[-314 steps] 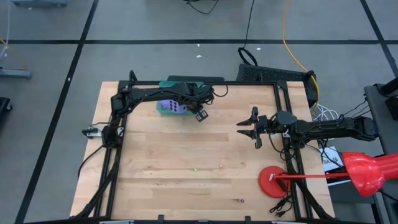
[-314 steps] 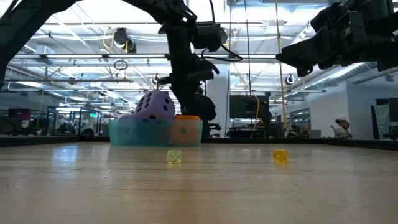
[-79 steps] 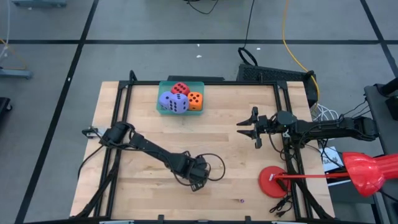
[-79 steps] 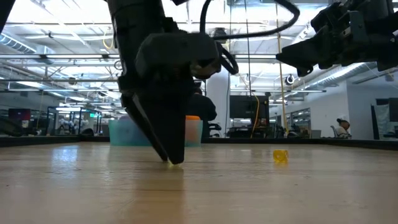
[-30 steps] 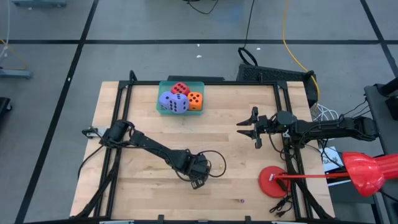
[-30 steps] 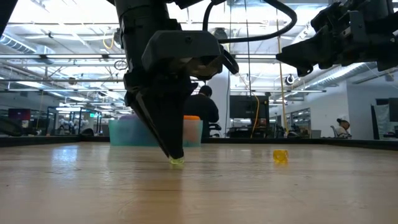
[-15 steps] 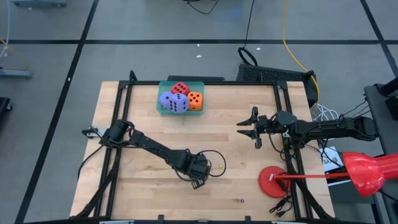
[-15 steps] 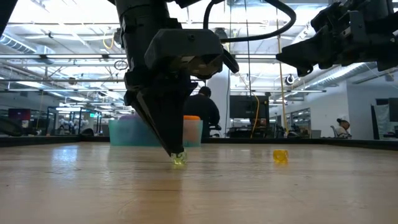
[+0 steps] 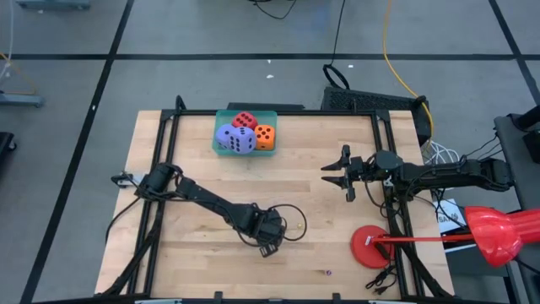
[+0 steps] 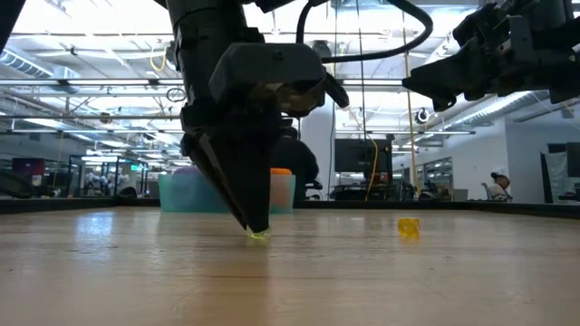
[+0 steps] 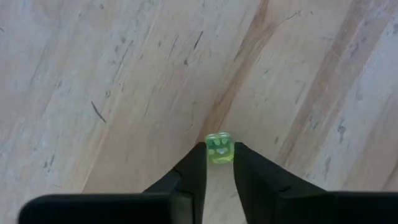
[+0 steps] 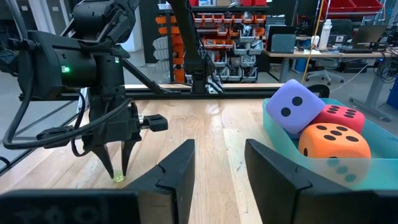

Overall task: Pick & Place Dice
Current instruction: Put the small light green dice into the green bin

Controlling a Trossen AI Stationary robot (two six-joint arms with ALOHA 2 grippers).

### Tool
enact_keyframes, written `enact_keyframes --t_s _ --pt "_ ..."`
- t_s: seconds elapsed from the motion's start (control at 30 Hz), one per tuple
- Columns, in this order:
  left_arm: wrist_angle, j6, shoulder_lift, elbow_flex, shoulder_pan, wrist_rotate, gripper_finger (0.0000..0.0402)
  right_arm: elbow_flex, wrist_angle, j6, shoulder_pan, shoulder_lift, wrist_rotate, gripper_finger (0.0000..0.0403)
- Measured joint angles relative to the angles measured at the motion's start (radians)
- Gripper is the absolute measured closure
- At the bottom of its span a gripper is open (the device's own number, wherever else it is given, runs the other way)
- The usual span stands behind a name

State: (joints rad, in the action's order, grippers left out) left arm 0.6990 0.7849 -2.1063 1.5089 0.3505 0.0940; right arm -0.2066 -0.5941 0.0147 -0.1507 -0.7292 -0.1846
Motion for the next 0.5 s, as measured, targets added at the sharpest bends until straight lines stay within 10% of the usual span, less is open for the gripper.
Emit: enact_keyframes --t_s 0.5 --pt "0.0 0.003 0.0 0.0 0.003 0.011 0.0291 0.0 0.0 0.0 0.0 0.0 0.0 0.0273"
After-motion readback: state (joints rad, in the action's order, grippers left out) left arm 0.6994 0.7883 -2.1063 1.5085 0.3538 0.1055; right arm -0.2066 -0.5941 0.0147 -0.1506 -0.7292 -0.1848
